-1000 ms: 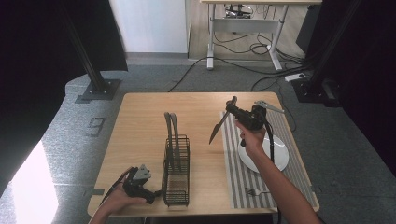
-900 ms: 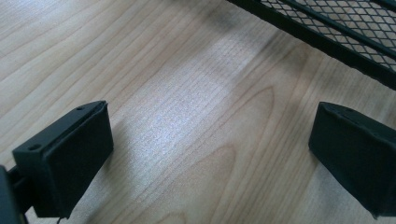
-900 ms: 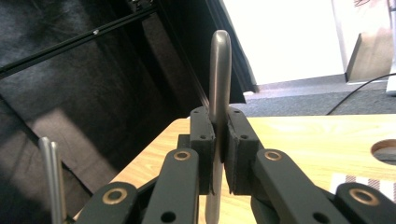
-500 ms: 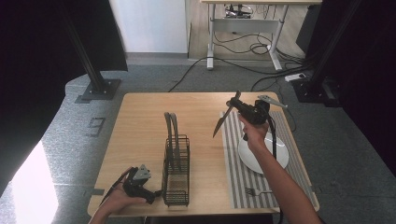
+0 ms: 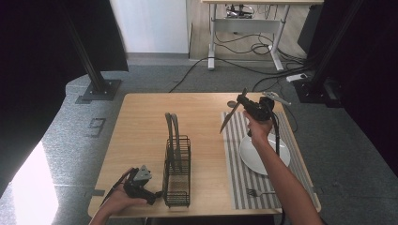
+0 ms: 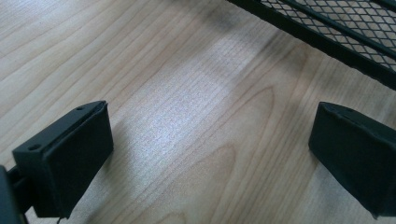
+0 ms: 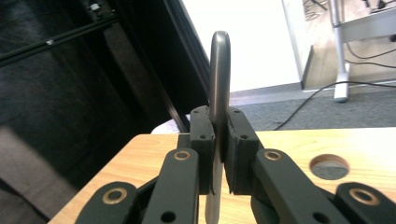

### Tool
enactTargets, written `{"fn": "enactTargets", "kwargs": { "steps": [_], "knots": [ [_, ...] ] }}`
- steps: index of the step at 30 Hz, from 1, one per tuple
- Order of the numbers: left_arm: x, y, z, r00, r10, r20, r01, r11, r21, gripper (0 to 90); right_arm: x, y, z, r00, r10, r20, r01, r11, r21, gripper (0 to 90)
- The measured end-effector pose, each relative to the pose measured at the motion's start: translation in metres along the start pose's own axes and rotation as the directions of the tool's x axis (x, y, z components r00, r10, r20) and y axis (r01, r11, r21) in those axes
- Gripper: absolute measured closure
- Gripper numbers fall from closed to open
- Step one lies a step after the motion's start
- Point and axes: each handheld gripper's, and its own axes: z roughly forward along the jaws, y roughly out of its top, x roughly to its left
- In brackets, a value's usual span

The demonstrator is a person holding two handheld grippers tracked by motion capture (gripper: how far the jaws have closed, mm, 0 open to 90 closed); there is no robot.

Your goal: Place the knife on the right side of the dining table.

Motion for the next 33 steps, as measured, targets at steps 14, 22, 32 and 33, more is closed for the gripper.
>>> {"fn": "enactTargets", "kwargs": {
  "steps": [14,22,32,33],
  "knots": [
    [0.0,0.0,0.0,1.0,0.003,0.002,-0.003,1.0,0.0,0.0,-0.028,-0.005,0.012,0.9938,-0.008,0.11,0.009,1.0,-0.004,82.9],
    [0.0,0.0,0.0,1.0,0.003,0.002,-0.003,1.0,0.0,0.0,-0.044,-0.002,0.02,0.9862,0.007,0.165,-0.004,1.0,-0.018,82.8],
    [0.0,0.0,0.0,1.0,0.003,0.002,-0.003,1.0,0.0,0.0,-0.05,-0.002,0.025,0.9843,0.022,0.175,-0.018,1.0,-0.02,82.8],
    [0.0,0.0,0.0,1.0,0.003,0.002,-0.003,1.0,0.0,0.0,-0.051,-0.002,0.025,0.9842,0.019,0.176,-0.016,1.0,-0.018,82.8]
  ]
}}
